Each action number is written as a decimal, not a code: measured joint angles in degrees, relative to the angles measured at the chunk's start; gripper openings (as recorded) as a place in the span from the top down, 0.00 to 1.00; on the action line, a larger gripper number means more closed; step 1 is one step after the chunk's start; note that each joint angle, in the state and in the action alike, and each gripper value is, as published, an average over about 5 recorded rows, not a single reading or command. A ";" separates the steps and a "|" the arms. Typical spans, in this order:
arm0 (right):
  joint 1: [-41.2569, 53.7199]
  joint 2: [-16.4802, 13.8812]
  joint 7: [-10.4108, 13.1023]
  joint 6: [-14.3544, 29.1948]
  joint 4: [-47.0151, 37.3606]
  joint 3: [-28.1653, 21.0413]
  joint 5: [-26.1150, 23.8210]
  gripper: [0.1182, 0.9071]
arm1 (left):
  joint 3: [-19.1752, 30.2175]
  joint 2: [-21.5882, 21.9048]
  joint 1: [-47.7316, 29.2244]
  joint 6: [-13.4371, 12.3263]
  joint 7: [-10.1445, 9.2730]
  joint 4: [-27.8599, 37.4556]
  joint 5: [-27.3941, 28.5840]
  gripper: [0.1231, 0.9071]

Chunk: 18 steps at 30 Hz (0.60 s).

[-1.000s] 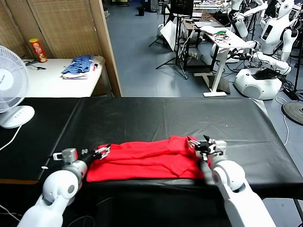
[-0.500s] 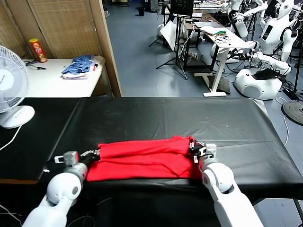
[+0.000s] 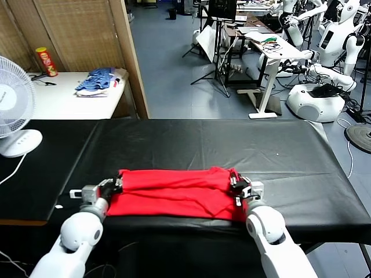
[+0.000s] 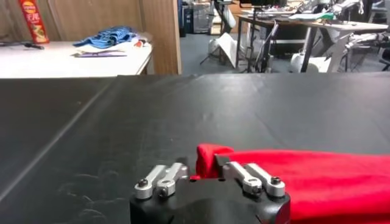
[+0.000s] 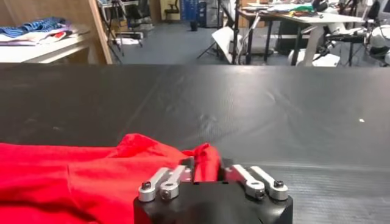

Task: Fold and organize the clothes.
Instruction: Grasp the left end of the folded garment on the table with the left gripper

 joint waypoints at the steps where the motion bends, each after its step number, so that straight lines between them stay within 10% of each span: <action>1: -0.53 -0.24 -0.01 -0.16 0.97 0.40 0.52 0.25 | -0.22 0.22 0.20 0.09 -0.02 -0.35 -0.50 0.40; 7: -3.67 -1.29 -0.03 -0.56 6.53 2.19 1.52 0.14 | -1.90 0.72 1.85 0.89 -0.29 -2.80 -4.65 0.15; 18: -5.45 -1.99 -0.17 -0.50 10.59 2.63 1.34 0.14 | -5.38 -2.29 7.52 0.74 0.17 -5.62 -7.02 0.15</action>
